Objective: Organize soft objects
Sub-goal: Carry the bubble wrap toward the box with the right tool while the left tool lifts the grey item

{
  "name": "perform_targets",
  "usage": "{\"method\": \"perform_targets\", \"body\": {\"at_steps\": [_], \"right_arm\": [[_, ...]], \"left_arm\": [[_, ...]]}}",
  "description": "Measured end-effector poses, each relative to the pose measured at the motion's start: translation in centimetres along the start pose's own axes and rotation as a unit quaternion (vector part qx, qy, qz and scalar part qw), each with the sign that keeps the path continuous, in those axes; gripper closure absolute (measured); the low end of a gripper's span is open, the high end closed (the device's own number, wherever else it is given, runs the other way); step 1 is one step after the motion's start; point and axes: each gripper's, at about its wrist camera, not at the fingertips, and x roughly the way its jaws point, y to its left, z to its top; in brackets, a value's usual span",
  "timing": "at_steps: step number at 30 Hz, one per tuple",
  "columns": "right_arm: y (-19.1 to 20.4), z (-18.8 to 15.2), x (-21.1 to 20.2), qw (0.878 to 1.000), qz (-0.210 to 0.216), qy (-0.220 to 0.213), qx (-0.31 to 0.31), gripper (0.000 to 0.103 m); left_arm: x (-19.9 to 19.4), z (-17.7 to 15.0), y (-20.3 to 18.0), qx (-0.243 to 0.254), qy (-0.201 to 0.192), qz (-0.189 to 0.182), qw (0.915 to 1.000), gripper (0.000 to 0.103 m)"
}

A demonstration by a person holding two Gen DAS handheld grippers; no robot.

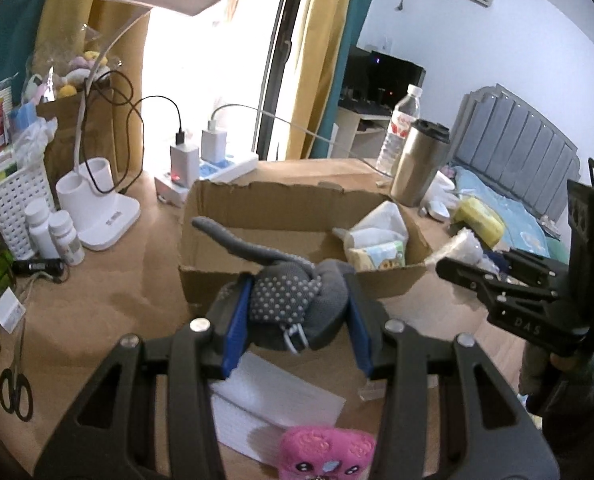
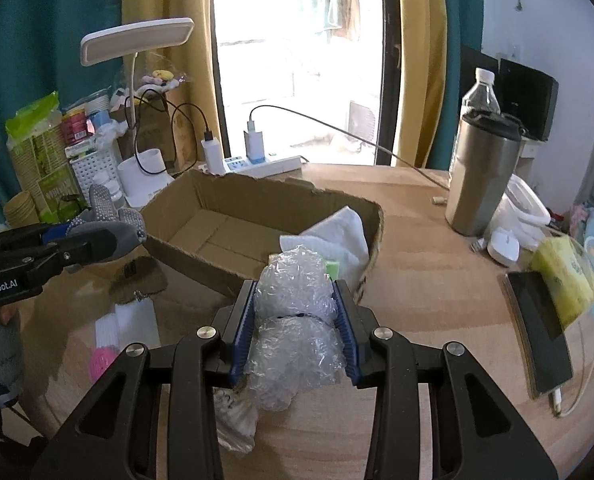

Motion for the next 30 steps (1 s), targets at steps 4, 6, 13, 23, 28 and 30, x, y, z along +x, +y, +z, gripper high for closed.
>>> {"method": "perform_targets", "body": {"at_steps": [4, 6, 13, 23, 28, 30], "right_arm": [[0.5, 0.8, 0.3, 1.0, -0.001, -0.003, -0.006, 0.063], [0.8, 1.2, 0.5, 1.0, -0.001, -0.005, -0.008, 0.063], [1.9, 2.2, 1.7, 1.0, 0.004, -0.001, -0.018, 0.063], [3.0, 3.8, 3.4, 0.999, 0.014, -0.003, -0.03, 0.063], [3.2, 4.5, 4.2, 0.999, 0.021, -0.003, -0.034, 0.063], [3.3, 4.7, 4.6, 0.999, 0.023, -0.003, -0.035, 0.063]], "left_arm": [[0.1, 0.4, 0.5, -0.002, -0.005, -0.005, 1.0, 0.058], [0.2, 0.6, 0.7, -0.001, -0.007, -0.007, 1.0, 0.058], [0.7, 1.4, 1.9, 0.0, -0.012, -0.005, 0.9999, 0.058], [1.5, 2.1, 3.3, -0.003, -0.012, -0.003, 0.9999, 0.058], [2.1, 2.6, 3.7, -0.001, -0.013, 0.001, 0.9999, 0.058], [2.3, 2.7, 3.7, -0.001, -0.013, 0.002, 0.9999, 0.058]]}}
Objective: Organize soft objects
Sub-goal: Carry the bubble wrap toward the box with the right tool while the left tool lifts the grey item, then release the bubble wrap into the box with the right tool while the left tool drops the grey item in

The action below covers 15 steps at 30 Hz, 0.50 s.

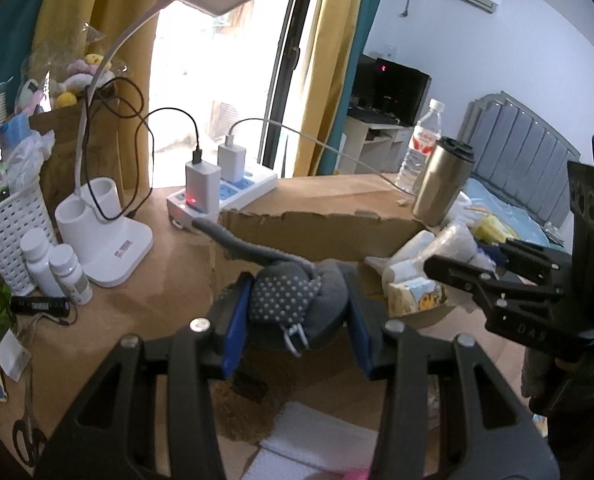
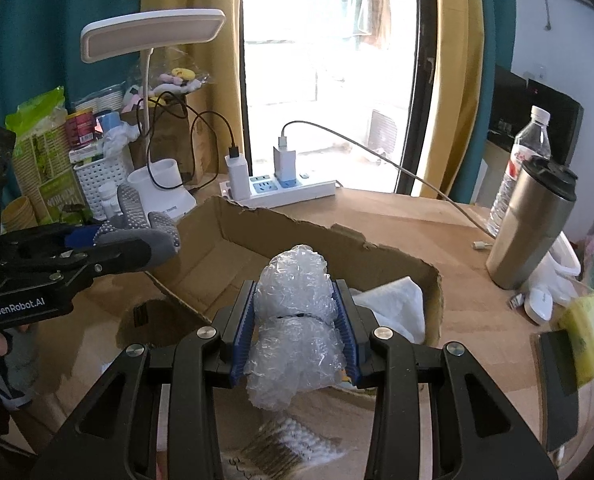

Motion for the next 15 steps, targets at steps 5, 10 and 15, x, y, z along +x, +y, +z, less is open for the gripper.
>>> {"method": "perform_targets", "body": {"at_steps": [5, 10, 15], "right_arm": [[-0.2, 0.3, 0.8, 1.0, 0.002, 0.003, 0.0, 0.063], [-0.5, 0.4, 1.6, 1.0, 0.003, 0.007, 0.002, 0.063], [-0.7, 0.8, 2.5, 1.0, 0.007, 0.009, 0.003, 0.063]], "left_arm": [[0.8, 0.2, 0.4, -0.003, 0.002, -0.001, 1.0, 0.058], [1.8, 0.3, 0.6, -0.007, 0.008, -0.004, 0.9999, 0.058], [2.4, 0.6, 0.8, -0.011, 0.005, -0.006, 0.9999, 0.058]]}}
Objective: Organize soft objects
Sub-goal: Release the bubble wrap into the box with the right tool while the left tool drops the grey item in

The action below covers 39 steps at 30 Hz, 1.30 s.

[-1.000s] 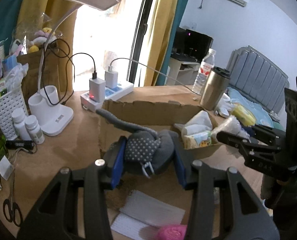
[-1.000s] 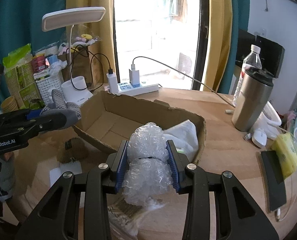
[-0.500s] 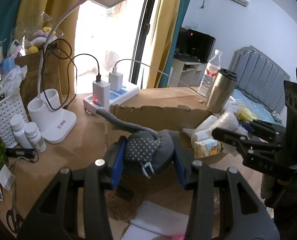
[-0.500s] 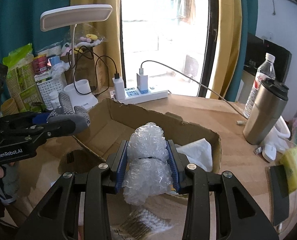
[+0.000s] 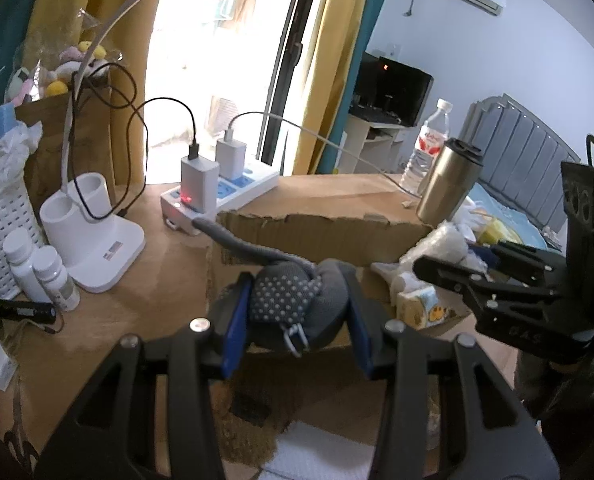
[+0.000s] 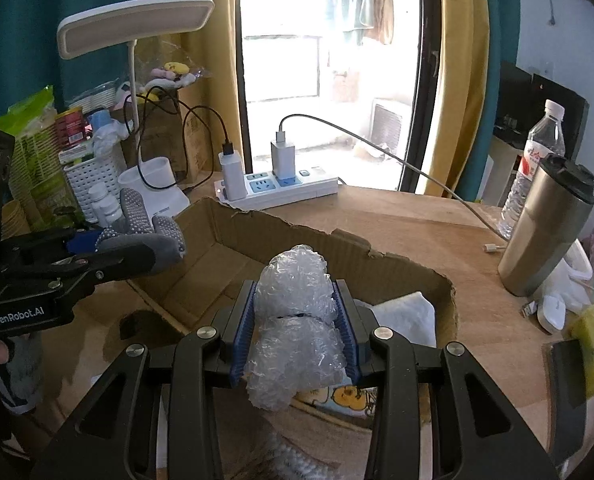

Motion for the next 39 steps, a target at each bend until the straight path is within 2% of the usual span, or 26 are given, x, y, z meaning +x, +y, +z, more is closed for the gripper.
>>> {"method": "perform_targets", "body": {"at_steps": [24, 30, 33, 35, 37, 38, 39], "right_arm": [[0.5, 0.5, 4.2, 0.999, 0.032, 0.022, -0.001, 0.063], [0.5, 0.5, 4.5, 0.999, 0.037, 0.023, 0.005, 0.063], [0.4, 0.5, 4.4, 0.999, 0.036, 0.022, 0.008, 0.058], [0.4, 0.6, 4.2, 0.999, 0.035, 0.02, 0.01, 0.049], [0.4, 0.7, 3.9, 0.999, 0.034, 0.016, 0.012, 0.046], [0.4, 0.8, 3.8, 0.999, 0.034, 0.015, 0.013, 0.046], [0.4, 0.8, 3.6, 0.999, 0.032, 0.013, 0.013, 0.045]], "left_arm": [[5.0, -0.4, 0.9, -0.009, 0.045, -0.008, 0.9989, 0.056], [5.4, -0.4, 0.8, -0.008, 0.051, -0.008, 0.9986, 0.051], [5.5, -0.3, 0.7, -0.008, 0.055, -0.006, 0.9985, 0.05], [5.4, -0.3, 0.7, -0.008, 0.056, -0.004, 0.9984, 0.05], [5.2, -0.2, 0.6, -0.008, 0.056, 0.0, 0.9984, 0.049], [5.2, -0.2, 0.5, -0.008, 0.056, 0.002, 0.9984, 0.048], [5.0, -0.2, 0.5, -0.007, 0.055, 0.003, 0.9985, 0.041]]}}
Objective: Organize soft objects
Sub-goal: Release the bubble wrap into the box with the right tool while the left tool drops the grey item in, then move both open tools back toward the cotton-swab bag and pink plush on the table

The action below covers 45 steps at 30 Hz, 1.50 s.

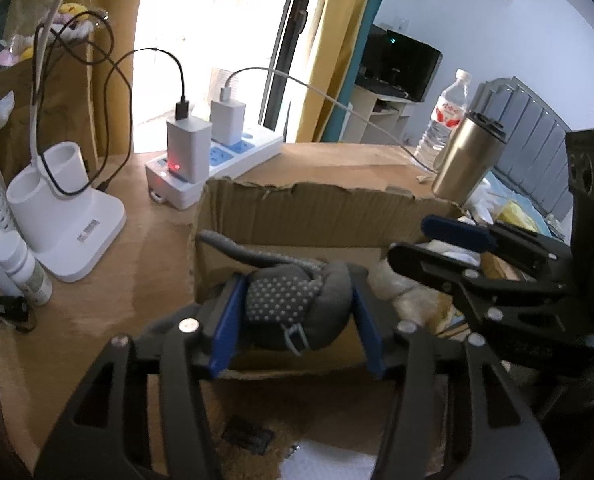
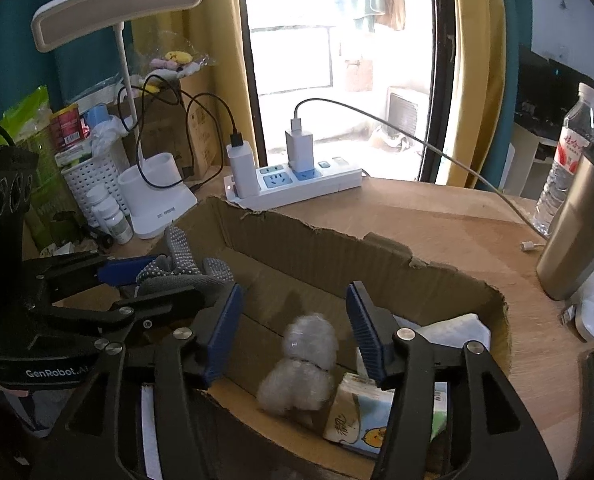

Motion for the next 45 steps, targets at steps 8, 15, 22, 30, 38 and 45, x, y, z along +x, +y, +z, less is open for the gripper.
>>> {"method": "perform_targets", "body": {"at_steps": [8, 15, 22, 30, 38, 45], "right_arm": [[-0.1, 0.0, -1.5, 1.0, -0.006, -0.012, 0.004, 0.045], [0.0, -0.4, -3.4, 1.0, -0.011, -0.025, 0.004, 0.045], [0.3, -0.9, -5.3, 0.999, -0.015, -0.036, 0.003, 0.045], [0.6, -1.5, -7.2, 0.999, -0.019, -0.047, 0.003, 0.044], [0.7, -2.3, -8.6, 0.998, -0.024, -0.053, 0.005, 0.044], [0.7, -3.2, -9.7, 0.998, -0.028, -0.055, 0.009, 0.044]], "left_arm": [[-1.9, 0.1, -0.6, 0.005, -0.019, 0.001, 0.9998, 0.036], [-3.4, 0.0, -1.5, 0.012, -0.029, 0.005, 0.9995, 0.036], [-5.2, -0.3, -2.6, 0.02, -0.041, 0.006, 0.999, 0.036], [-7.1, -0.8, -3.8, 0.032, -0.053, 0.005, 0.9981, 0.036], [-8.6, -1.5, -4.7, 0.036, -0.062, 0.005, 0.9974, 0.036], [-9.5, -2.2, -5.5, 0.04, -0.066, 0.002, 0.997, 0.036]]}}
